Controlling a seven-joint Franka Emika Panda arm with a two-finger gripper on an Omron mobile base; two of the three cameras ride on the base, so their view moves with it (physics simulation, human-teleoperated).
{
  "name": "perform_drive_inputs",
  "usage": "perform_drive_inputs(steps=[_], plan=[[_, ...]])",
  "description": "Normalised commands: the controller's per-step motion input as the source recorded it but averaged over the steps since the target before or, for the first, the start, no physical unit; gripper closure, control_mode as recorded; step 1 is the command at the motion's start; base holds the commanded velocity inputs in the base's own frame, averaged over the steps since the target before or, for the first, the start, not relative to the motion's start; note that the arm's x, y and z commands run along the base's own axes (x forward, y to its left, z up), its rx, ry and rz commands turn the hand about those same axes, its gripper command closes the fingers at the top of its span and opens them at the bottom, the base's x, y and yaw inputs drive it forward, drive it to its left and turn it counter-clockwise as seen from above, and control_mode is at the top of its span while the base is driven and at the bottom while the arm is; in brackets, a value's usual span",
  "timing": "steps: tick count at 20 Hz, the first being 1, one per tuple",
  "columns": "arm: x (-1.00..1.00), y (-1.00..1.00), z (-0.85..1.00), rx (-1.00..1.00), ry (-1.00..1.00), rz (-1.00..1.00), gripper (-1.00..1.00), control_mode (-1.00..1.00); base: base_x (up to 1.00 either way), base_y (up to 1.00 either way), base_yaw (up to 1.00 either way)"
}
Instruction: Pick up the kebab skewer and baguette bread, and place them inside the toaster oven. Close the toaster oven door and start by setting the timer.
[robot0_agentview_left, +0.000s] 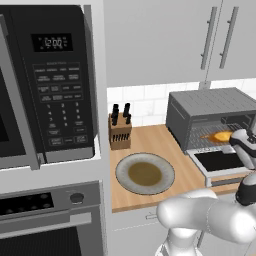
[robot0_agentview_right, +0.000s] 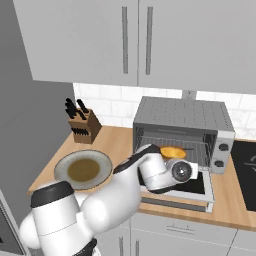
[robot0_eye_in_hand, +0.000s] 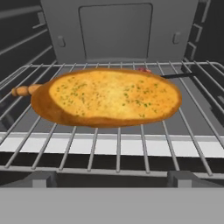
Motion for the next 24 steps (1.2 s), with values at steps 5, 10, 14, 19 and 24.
perform_drive_inputs(steps=[5, 10, 14, 19, 24], plan=[[0.25, 0.00, 0.00, 0.00, 0.00, 0.00, -1.00, -1.00, 0.00, 0.00, 0.00], [0.19, 0.00, 0.00, 0.00, 0.00, 0.00, -1.00, -1.00, 0.00, 0.00, 0.00], [0.16, 0.00, 0.00, 0.00, 0.00, 0.00, -1.00, -1.00, 0.00, 0.00, 0.00], [0.23, 0.00, 0.00, 0.00, 0.00, 0.00, -1.00, -1.00, 0.00, 0.00, 0.00], [0.39, 0.00, 0.00, 0.00, 0.00, 0.00, -1.00, -1.00, 0.00, 0.00, 0.00]])
